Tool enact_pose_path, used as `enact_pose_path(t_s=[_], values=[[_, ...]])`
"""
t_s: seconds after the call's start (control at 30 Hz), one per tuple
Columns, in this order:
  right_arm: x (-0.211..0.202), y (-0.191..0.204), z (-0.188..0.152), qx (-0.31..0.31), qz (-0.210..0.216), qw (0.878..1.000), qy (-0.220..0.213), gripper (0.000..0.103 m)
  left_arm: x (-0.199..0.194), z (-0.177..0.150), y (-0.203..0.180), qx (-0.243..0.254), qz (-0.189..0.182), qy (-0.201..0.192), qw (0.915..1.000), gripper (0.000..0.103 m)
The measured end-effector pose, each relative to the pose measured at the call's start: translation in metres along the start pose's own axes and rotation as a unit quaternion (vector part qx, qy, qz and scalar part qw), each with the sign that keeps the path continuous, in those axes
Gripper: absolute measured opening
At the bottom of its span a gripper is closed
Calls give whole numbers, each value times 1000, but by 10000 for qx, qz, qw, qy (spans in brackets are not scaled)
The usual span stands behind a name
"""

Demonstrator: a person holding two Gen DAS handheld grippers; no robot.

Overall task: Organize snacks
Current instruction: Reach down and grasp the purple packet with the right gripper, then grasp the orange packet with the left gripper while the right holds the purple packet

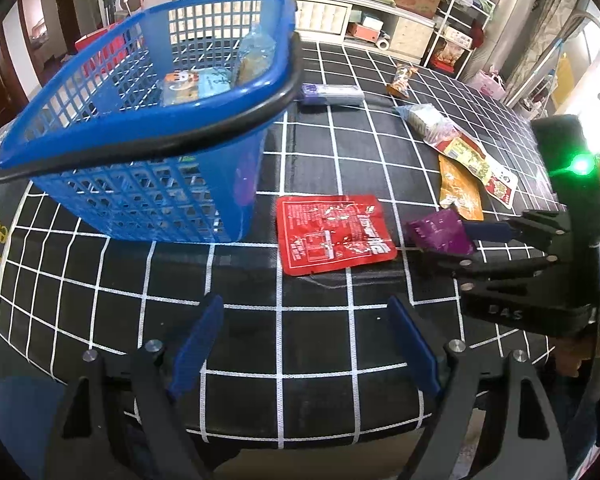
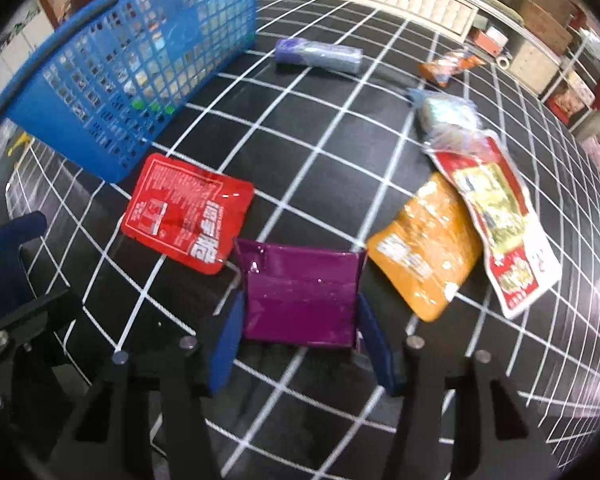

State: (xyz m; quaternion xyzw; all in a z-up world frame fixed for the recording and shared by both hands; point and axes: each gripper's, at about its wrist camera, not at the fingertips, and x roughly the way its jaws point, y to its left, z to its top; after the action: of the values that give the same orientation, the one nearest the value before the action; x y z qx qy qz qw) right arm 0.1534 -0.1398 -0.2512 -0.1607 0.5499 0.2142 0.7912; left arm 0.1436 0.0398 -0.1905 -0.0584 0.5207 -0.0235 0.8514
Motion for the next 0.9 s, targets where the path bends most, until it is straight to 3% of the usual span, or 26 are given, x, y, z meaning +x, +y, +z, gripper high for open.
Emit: enact_pose_path(t_s=[0.3, 0.6, 0.9], values=[[-40, -41, -13, 512, 29, 9981, -355, 61, 5, 11, -24, 123, -207, 81, 9997, 82], [-50, -92, -14, 1037, 36, 9929, -585, 61, 20, 37, -75, 710, -339, 185, 9967, 82], [-55, -146, -24, 1667, -123, 9828, -780, 61, 64, 77, -138, 1342, -663, 546, 9872, 82]])
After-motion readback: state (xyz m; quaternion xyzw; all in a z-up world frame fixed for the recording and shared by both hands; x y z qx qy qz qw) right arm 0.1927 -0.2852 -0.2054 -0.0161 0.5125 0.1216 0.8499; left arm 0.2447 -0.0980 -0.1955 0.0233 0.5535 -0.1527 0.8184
